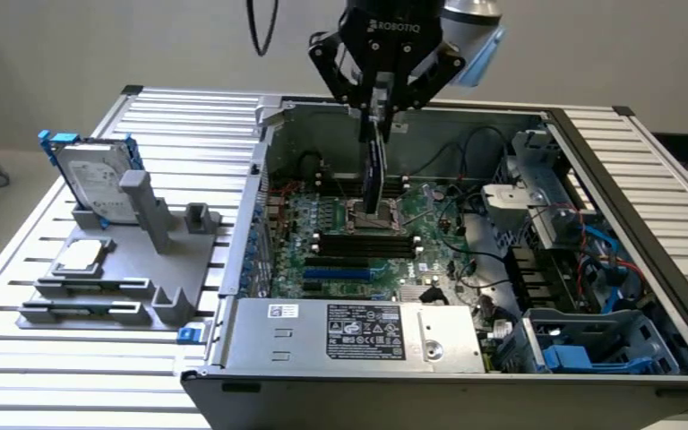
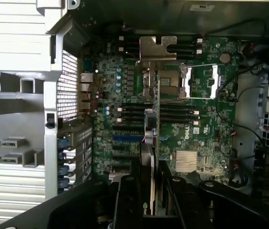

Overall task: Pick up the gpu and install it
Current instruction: 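Pick up the gpu and move the gpu toward the slot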

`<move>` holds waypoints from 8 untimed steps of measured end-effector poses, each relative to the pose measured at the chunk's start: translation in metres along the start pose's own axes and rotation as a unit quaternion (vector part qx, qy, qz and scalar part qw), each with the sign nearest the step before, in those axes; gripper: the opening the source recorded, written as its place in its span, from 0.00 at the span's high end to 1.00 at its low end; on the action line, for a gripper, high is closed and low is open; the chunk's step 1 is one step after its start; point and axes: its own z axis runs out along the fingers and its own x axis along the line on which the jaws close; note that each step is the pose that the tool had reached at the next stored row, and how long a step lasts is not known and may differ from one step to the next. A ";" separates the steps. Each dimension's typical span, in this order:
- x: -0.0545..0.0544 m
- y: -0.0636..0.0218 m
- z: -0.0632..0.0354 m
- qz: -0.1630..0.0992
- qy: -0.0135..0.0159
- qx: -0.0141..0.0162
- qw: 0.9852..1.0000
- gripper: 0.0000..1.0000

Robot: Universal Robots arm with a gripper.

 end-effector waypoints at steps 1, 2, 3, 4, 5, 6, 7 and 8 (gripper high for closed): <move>-0.005 -0.0001 0.0017 0.000 0.000 0.000 1.000 0.73; -0.009 -0.0002 0.0033 0.000 0.000 0.000 1.000 0.73; -0.013 -0.0003 0.0050 0.000 0.000 0.000 1.000 0.73; -0.015 -0.0003 0.0067 0.000 0.000 0.000 1.000 0.73; -0.015 -0.0004 0.0085 0.001 0.000 0.000 1.000 0.73; -0.016 -0.0004 0.0102 0.001 0.000 0.000 1.000 0.73; -0.017 -0.0004 0.0120 0.001 0.000 0.000 1.000 0.73; -0.017 -0.0005 0.0138 0.002 0.000 0.000 1.000 0.73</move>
